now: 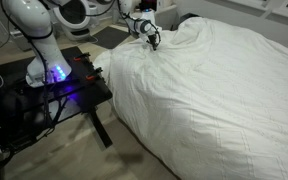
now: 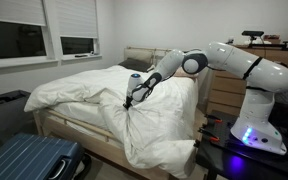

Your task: Straighten the beddings on the bottom right corner of the bed

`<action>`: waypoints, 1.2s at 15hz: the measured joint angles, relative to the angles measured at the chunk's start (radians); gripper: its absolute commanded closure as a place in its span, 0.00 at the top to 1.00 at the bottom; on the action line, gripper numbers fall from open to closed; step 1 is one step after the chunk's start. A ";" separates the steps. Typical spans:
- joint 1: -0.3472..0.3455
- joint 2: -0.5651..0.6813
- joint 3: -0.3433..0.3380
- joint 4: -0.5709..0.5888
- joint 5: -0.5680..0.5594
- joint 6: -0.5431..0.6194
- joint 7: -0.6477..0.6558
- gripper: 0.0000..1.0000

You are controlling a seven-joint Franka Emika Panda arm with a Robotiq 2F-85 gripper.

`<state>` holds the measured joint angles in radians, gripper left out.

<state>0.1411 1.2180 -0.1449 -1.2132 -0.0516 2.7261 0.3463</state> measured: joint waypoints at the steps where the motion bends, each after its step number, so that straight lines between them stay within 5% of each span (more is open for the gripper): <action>1: -0.029 0.000 0.038 0.014 0.000 -0.021 -0.055 0.01; 6: -0.128 0.000 0.183 0.099 0.000 -0.179 -0.319 0.01; 11: -0.099 0.000 0.195 0.158 -0.055 -0.308 -0.458 0.01; 18: -0.069 0.006 0.193 0.164 -0.179 -0.340 -0.623 0.01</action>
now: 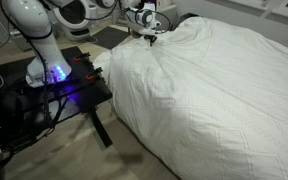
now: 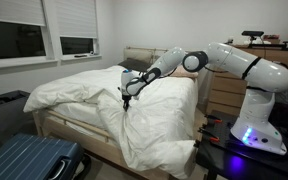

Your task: Straighten the beddings on the bottom right corner of the bed

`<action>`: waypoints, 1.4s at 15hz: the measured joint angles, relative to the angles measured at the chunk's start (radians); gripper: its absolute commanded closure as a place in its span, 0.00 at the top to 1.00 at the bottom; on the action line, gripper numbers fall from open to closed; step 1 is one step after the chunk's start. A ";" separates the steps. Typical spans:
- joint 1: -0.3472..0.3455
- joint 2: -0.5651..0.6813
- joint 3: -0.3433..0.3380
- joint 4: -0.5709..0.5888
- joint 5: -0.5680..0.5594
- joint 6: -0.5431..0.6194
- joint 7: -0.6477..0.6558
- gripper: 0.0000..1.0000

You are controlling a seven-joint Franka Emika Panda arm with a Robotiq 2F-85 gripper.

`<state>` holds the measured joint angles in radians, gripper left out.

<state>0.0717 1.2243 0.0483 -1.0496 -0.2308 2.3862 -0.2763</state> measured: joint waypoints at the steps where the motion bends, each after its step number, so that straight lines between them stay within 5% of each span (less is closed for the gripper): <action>1: 0.004 0.000 0.000 -0.002 -0.024 0.000 -0.020 0.01; 17: 0.041 -0.004 0.010 -0.031 -0.316 0.003 -0.272 0.01; 18: 0.041 -0.004 0.012 -0.034 -0.326 0.003 -0.285 0.29; 21: 0.048 -0.004 0.038 -0.043 -0.333 0.009 -0.312 0.44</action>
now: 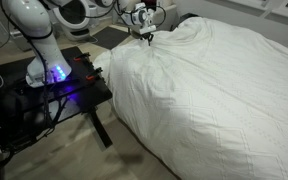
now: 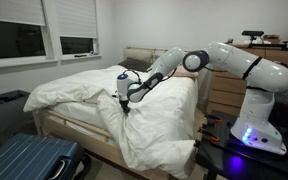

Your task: Straighten the beddings on the bottom right corner of the bed

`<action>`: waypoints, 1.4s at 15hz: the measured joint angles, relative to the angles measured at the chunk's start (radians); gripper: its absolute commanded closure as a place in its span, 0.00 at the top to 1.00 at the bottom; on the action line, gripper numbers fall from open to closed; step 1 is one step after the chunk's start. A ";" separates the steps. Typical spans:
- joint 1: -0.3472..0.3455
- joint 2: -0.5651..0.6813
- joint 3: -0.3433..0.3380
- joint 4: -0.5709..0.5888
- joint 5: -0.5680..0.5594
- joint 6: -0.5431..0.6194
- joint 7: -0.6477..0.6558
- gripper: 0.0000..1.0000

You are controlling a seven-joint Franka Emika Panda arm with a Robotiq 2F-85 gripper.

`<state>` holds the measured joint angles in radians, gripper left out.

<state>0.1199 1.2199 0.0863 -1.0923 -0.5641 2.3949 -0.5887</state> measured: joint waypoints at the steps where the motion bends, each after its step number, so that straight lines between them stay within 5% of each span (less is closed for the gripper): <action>1: 0.021 0.000 0.017 -0.003 0.014 0.002 0.000 0.53; 5: 0.179 -0.001 0.036 0.014 0.086 0.003 0.089 0.83; 8: 0.322 -0.003 0.017 0.067 0.091 0.033 0.312 1.00; 15: 0.629 0.016 -0.159 0.362 0.092 -0.096 0.775 1.00; 21: 0.640 0.106 -0.366 0.527 0.073 -0.228 0.984 1.00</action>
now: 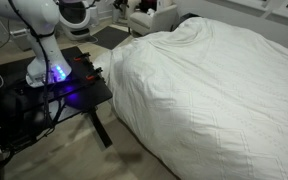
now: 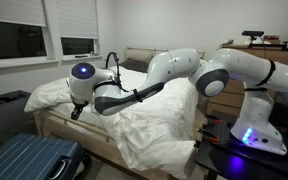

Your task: Straighten the beddings on the bottom right corner of the bed

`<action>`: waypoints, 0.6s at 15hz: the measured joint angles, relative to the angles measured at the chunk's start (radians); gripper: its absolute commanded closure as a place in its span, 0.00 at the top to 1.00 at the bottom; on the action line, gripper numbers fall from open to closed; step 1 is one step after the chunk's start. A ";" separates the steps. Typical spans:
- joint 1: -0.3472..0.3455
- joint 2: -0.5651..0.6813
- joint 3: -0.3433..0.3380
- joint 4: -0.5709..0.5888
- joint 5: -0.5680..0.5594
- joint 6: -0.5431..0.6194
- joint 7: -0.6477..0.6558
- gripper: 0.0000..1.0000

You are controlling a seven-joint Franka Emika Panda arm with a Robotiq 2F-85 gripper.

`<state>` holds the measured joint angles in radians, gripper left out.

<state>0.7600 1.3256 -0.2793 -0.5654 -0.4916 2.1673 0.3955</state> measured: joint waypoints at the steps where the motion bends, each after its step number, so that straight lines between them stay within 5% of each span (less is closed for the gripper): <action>1: -0.013 0.012 -0.028 0.007 -0.003 -0.018 0.028 1.00; 5: -0.065 0.045 -0.111 0.012 -0.006 -0.132 0.121 1.00; 9: -0.114 0.072 -0.124 0.013 0.017 -0.317 0.162 1.00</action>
<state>0.6457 1.3981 -0.4031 -0.5526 -0.4749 1.8498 0.5572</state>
